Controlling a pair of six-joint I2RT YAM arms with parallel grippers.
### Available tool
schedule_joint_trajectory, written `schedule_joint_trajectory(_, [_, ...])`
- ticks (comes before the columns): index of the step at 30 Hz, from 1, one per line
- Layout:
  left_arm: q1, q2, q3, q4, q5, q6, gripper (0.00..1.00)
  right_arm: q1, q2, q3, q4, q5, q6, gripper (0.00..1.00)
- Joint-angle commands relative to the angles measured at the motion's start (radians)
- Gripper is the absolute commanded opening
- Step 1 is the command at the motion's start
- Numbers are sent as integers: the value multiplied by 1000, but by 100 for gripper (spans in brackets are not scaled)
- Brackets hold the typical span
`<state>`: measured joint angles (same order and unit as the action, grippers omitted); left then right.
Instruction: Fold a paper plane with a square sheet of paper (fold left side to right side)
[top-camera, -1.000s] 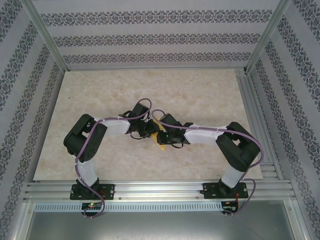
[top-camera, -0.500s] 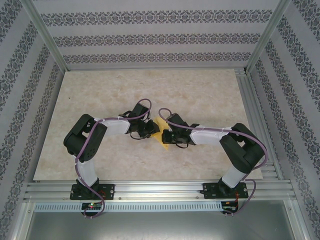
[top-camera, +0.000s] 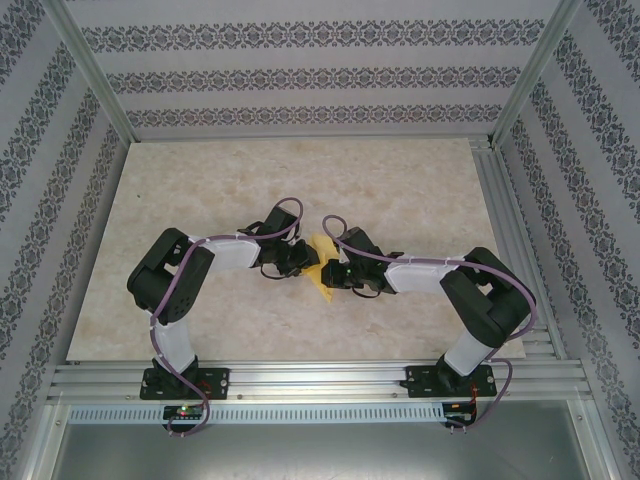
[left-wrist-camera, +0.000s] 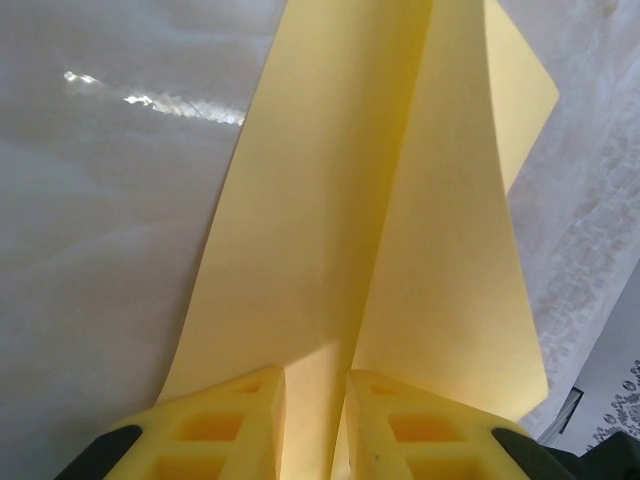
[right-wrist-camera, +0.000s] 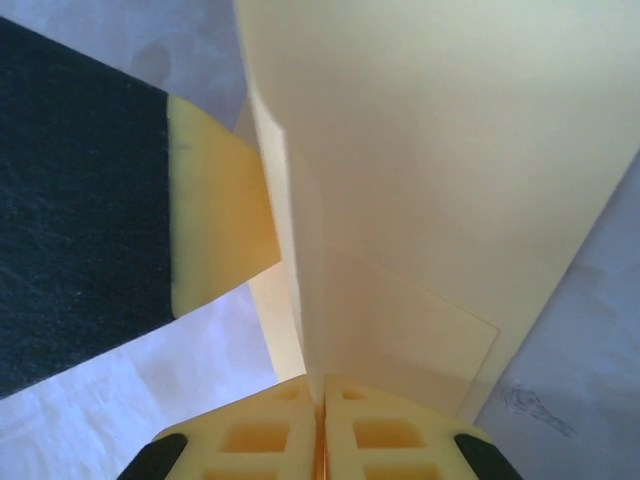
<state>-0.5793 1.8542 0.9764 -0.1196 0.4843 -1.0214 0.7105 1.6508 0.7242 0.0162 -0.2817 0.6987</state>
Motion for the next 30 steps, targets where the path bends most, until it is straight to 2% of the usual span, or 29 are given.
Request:
schedule_joint_trajectory(1, [-20, 22, 34, -17, -18, 33, 26, -12, -14, -8, 40, -31, 15, 12])
schedule_joint_trajectory(6, [-26, 27, 41, -29, -24, 34, 26, -28, -39, 2, 23, -42, 15, 23])
schedule_joint_trajectory(14, [-27, 23, 38, -37, -29, 37, 26, -91, -123, 16, -55, -30, -8, 31])
schedule_joint_trajectory(20, [-27, 23, 39, -38, -30, 40, 26, -122, -112, 35, -47, -70, 6, 30])
schedule_joint_trajectory(27, [-27, 23, 44, -43, -29, 39, 26, -103, -61, 59, -43, -77, 2, 29])
schedule_joint_trajectory(30, [-27, 21, 47, -48, -31, 40, 26, -81, -61, 56, -62, -42, -7, 31])
